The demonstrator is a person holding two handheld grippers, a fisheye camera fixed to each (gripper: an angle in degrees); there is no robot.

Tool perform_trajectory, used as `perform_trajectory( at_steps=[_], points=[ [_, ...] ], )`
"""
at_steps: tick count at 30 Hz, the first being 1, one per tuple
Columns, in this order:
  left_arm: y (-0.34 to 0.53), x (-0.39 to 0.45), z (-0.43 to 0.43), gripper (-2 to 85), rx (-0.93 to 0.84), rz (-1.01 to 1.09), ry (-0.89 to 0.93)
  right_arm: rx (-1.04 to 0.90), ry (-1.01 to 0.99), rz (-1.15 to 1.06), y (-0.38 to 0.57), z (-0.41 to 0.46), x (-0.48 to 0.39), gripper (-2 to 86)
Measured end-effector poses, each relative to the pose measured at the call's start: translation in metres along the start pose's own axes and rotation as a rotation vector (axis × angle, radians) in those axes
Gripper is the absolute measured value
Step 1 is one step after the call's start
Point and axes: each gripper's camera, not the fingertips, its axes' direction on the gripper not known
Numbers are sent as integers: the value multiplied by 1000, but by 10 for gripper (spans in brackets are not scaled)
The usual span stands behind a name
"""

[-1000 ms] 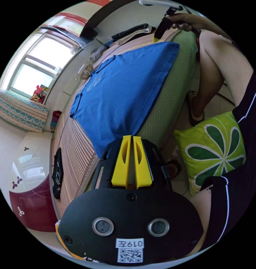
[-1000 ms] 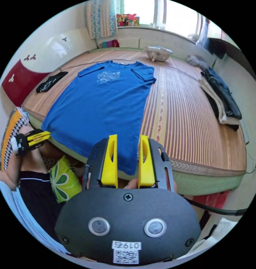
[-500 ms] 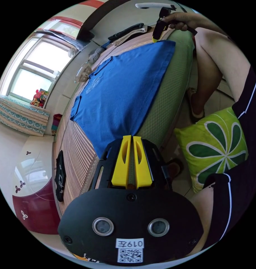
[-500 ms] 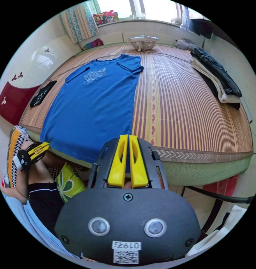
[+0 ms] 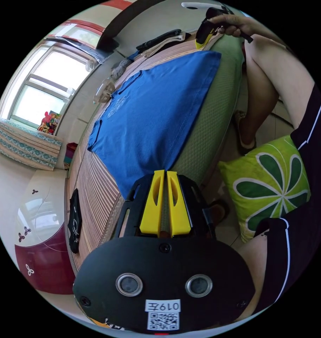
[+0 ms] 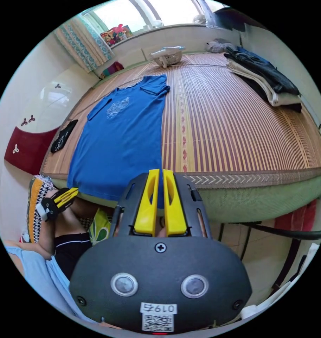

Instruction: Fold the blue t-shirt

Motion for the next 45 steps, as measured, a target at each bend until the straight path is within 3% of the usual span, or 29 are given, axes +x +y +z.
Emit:
perform_trajectory(
  at_steps=[6,11,20,25,28,35,45],
  points=[
    [-3,-4,-2,5,-3,6,13,-51,-9,-23,-3,-14,2,51],
    [-5,-7,-4,6,-5,-1,13,-76,-25,-65,-17,-23,-8,-2],
    [-5,-24,-5,4,0,-21,38,-88,37,-61,-31,-39,-19,-7],
    [-6,-34,-5,4,-6,-14,34,-52,171,-95,-49,-59,-37,17],
    [-6,-42,-3,4,-8,-9,36,19,131,-96,-77,-73,-45,40],
    [0,-72,0,3,6,-43,60,-24,38,-31,-165,-30,-62,39],
    [11,-123,9,4,15,-55,76,-84,74,-55,-174,-8,-74,-4]
  ],
)
